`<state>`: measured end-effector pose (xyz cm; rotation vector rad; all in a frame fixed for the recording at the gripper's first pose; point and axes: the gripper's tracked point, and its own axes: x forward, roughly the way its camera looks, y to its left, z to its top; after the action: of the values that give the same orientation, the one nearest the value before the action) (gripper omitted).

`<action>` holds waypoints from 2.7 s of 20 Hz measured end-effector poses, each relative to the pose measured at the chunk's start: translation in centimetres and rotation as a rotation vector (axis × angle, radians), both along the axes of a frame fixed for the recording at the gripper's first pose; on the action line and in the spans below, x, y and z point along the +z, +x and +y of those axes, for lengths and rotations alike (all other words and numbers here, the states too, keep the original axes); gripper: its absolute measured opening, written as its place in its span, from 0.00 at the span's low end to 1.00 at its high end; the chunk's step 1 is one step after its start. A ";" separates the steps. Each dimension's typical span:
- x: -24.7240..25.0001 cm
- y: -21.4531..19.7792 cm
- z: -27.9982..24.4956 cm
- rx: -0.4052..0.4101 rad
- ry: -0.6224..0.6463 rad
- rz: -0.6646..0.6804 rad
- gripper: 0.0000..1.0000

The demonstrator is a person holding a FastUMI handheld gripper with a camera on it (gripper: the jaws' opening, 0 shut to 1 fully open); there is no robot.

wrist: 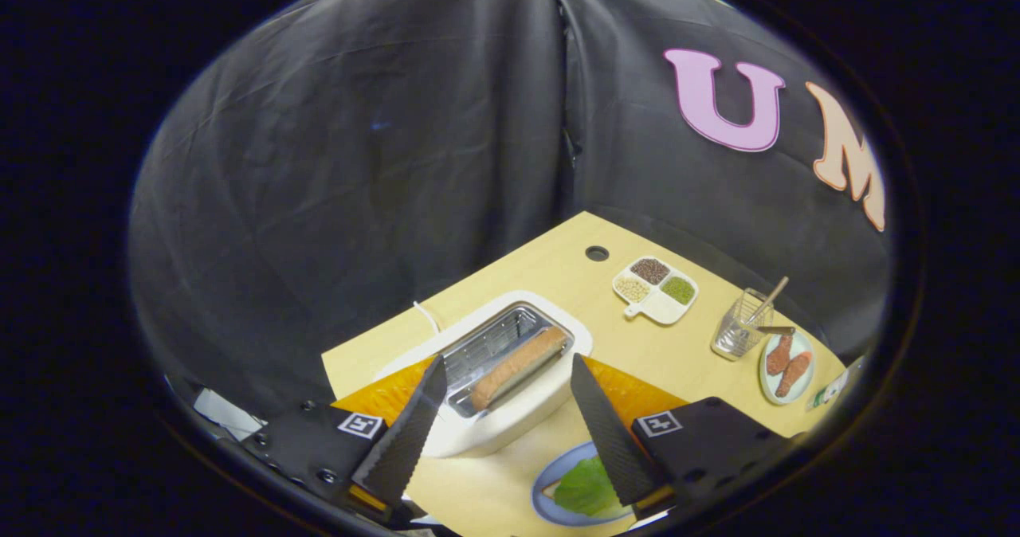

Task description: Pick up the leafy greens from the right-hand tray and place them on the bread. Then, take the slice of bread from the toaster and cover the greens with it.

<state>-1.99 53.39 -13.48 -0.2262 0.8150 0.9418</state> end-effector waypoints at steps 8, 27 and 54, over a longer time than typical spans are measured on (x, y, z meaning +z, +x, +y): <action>-3.7 1.9 1.3 -0.092 -0.057 0.106 0.98; -1.7 1.4 0.8 -0.156 0.031 0.174 0.12; -3.7 -0.1 -16.3 -0.420 0.137 0.267 0.06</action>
<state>-2.13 37.10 -17.21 0.1903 0.9905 0.6329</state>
